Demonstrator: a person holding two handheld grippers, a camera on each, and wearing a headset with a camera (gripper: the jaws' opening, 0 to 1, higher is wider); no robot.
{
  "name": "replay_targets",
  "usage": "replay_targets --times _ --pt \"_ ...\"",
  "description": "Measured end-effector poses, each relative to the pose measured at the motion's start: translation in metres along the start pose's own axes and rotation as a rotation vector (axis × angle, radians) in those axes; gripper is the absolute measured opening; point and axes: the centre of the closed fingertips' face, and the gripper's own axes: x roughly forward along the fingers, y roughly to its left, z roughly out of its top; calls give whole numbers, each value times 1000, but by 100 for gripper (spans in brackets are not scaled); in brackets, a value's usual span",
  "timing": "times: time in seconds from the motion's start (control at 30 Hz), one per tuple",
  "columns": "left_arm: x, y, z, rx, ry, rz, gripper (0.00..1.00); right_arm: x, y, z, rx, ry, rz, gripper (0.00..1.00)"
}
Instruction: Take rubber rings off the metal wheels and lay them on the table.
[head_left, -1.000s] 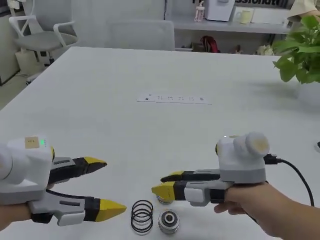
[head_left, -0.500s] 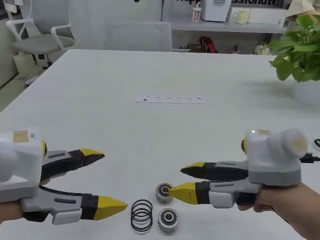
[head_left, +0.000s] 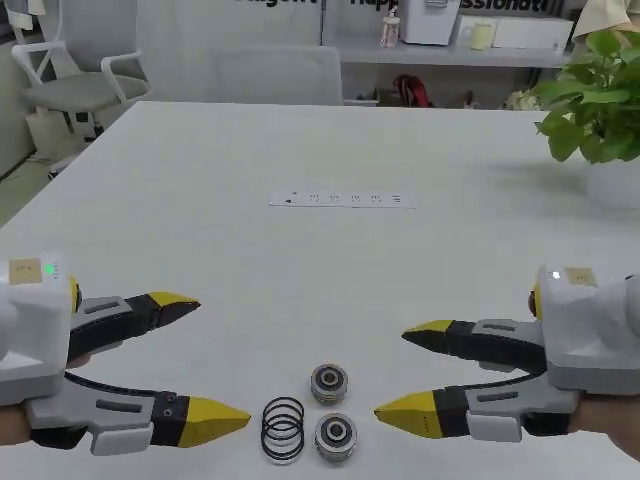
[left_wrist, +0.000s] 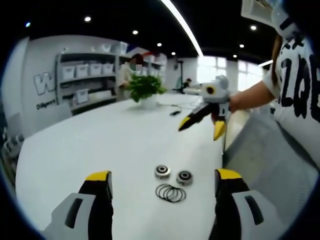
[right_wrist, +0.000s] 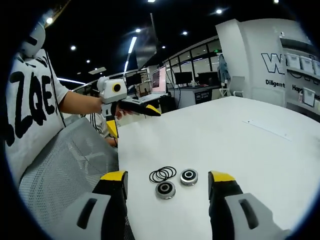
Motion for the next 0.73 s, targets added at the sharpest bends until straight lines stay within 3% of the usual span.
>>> replay_targets --times 0.13,0.73 --pt "-2 0 -2 -10 0 4 88 -8 0 -8 -46 27 -12 66" --pt "-8 -9 -15 -9 25 -6 93 -31 -8 -40 -71 86 -76 82"
